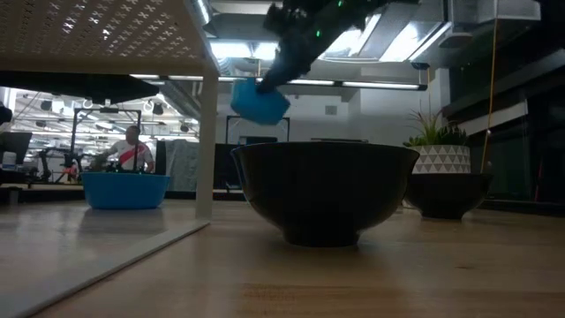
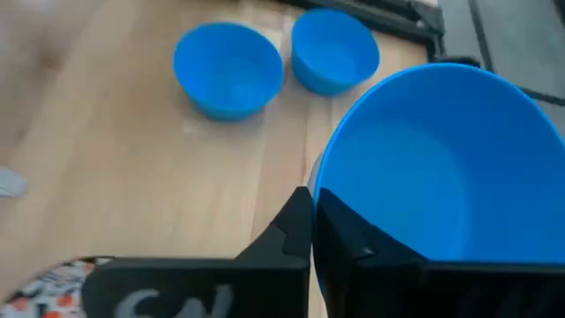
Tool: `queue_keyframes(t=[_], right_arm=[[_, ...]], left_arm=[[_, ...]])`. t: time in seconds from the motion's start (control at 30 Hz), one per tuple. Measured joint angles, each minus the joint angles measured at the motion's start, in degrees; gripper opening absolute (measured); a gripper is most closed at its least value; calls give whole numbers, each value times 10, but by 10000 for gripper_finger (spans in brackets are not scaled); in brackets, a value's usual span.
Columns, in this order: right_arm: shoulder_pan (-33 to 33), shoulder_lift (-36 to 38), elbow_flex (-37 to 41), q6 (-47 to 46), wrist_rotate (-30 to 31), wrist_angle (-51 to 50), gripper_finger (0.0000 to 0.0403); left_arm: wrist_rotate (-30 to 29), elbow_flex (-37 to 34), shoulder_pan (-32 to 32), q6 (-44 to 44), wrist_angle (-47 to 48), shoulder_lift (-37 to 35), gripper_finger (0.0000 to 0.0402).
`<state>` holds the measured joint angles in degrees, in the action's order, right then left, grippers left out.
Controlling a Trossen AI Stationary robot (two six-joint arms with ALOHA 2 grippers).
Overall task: Pick & Place Mini bowls
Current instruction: Stack the blue bowl on the stacked blue bowls on the shelf
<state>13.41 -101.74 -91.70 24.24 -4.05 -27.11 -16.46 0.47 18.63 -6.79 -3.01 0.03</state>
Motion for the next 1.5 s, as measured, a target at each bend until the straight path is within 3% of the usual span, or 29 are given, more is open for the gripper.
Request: queue_keyframes(t=[0.3,0.67,1.03,1.5], right_arm=[[-117,23,-11,-30,5,28,6],[-241,23,-32,-68,122,88,5],[-294,23,-32,-132,150,118,5],[-317,10,-32,-163,153,141,8]], left_arm=[[0,0,0,0,0,0,98],[0,0,0,0,0,0,98],[0,0,0,0,0,0,98],[0,0,0,0,0,0,98]])
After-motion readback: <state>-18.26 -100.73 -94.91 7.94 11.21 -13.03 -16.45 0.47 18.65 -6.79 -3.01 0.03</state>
